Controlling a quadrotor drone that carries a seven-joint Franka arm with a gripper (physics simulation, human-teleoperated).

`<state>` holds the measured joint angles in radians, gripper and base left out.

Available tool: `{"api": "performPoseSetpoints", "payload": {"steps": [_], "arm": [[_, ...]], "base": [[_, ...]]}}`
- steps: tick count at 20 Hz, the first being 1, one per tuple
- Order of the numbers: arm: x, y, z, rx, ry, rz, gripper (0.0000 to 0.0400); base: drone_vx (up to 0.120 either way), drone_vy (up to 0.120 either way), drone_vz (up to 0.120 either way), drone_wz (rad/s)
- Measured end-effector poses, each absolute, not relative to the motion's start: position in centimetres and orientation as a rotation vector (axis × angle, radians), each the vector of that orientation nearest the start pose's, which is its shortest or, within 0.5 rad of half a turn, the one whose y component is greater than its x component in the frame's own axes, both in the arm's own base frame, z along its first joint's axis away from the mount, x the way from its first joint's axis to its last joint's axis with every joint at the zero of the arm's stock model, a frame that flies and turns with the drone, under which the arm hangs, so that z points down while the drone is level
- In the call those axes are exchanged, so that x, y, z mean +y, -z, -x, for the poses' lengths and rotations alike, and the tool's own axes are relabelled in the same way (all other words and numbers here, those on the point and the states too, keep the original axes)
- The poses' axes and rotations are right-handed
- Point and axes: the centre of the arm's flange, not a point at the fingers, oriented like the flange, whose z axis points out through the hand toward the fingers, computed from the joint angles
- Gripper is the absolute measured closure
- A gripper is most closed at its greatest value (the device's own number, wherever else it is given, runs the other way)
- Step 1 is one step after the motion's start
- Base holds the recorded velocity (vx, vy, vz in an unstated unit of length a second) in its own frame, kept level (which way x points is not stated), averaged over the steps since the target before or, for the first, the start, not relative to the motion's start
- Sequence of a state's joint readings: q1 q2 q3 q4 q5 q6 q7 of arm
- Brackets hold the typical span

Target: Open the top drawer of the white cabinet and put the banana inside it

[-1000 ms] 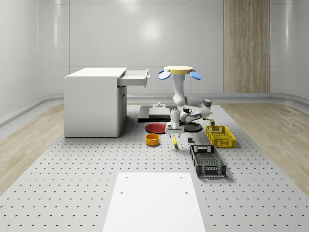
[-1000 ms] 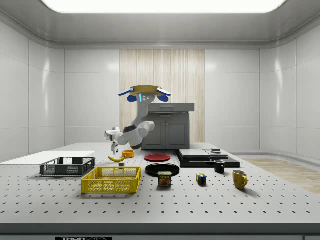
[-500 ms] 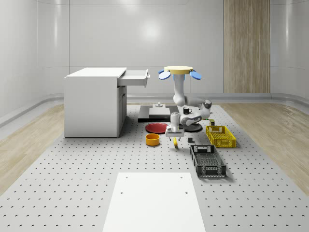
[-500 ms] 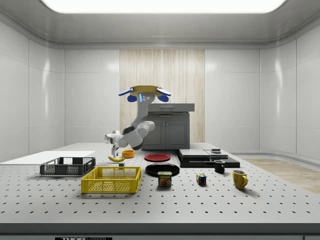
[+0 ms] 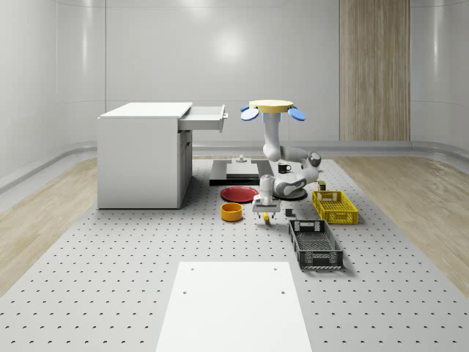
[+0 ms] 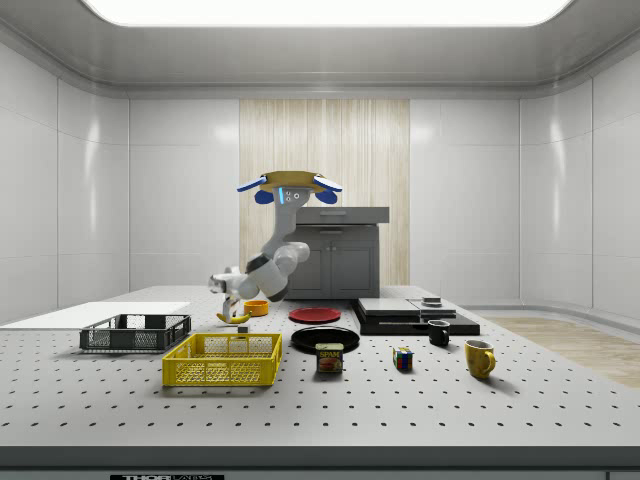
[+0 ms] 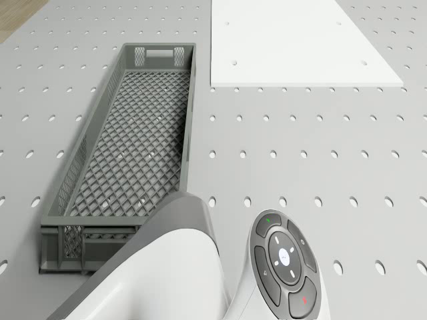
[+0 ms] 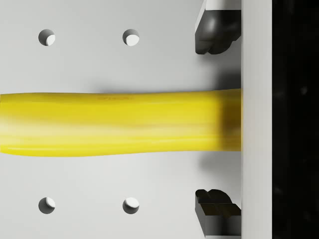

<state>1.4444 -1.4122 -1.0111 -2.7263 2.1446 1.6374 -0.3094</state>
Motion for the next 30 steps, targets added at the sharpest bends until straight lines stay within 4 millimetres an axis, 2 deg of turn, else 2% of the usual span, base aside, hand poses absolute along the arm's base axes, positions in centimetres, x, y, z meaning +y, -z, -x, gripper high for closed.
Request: {"api": "performPoseSetpoints", "payload": {"steps": [2,3,5,7,9,13,20,27,30], "arm": [[7.3,-60.8,-30.7,-0.002,-0.785,0.001,0.0],[7.2,-61.0,-30.7,-0.002,-0.785,0.001,0.0055],[7.2,-61.2,-30.7,-0.002,-0.785,0.001,0.0132],[7.2,-61.4,-30.7,-0.002,-0.785,0.001,0.0178],[7.2,-61.5,-30.7,-0.002,-0.785,0.001,0.0206],[7.2,-60.9,-30.7,-0.002,-0.76,0.004,0.021],[7.2,-58.1,-30.7,-0.001,-0.744,0.006,0.021],[7.2,-55.0,-30.7,-0.001,-0.747,0.007,0.021],[7.2,-54.4,-30.7,-0.001,-0.747,0.007,0.021]], "base": [[0.0,0.0,0.0,0.0],[0.0,0.0,0.0,0.0],[0.0,0.0,0.0,0.0],[0.0,0.0,0.0,0.0],[0.0,0.0,0.0,0.0],[0.0,0.0,0.0,0.0],[0.0,0.0,0.0,0.0],[0.0,0.0,0.12,0.0],[-0.107,0.0,0.12,0.0]]}}
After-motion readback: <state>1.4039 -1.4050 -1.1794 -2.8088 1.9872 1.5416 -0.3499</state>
